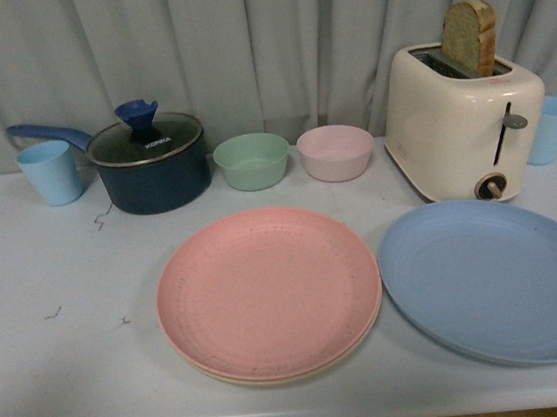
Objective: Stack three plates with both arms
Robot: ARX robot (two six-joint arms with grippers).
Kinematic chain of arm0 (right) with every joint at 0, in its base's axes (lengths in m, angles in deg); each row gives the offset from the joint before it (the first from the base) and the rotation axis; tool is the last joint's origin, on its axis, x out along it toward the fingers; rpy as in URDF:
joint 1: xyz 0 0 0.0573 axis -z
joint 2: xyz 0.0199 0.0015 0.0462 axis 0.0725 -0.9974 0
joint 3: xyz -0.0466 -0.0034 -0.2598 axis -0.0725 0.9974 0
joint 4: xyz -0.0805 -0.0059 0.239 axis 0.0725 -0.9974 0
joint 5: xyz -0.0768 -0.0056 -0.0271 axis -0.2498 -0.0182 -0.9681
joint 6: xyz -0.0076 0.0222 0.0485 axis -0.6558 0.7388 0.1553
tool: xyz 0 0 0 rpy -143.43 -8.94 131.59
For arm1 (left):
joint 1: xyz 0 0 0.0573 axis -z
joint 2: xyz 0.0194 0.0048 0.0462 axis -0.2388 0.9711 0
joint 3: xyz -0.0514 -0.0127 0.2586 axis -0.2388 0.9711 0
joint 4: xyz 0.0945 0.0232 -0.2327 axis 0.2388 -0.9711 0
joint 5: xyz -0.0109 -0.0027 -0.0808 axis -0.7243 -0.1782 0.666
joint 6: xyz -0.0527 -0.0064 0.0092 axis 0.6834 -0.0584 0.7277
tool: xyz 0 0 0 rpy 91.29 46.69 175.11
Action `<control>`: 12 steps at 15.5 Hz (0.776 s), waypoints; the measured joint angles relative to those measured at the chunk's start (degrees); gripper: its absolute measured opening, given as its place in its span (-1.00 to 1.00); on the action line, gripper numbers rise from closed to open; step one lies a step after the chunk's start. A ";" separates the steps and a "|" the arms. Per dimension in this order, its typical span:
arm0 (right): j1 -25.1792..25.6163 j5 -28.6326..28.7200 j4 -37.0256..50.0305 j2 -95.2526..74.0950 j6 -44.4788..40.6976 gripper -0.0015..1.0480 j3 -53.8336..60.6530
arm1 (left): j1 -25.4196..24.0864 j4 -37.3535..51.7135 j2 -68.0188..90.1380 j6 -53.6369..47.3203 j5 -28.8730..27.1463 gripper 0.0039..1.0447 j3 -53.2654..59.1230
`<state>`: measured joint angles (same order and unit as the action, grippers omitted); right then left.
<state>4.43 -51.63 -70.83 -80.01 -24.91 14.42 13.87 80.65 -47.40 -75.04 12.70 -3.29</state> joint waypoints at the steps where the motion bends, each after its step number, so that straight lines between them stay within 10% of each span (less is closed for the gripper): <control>1: 0.00 0.00 0.02 0.00 0.02 0.87 0.00 | 0.00 -0.72 -0.61 -0.02 -0.07 -0.97 0.02; 12: 0.00 0.00 0.02 0.00 0.00 0.87 0.00 | 0.00 -14.78 -15.72 0.00 -0.02 -0.97 0.02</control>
<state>4.43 -51.63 -70.81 -80.01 -24.91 14.42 13.87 65.87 -63.11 -75.04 12.67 -3.27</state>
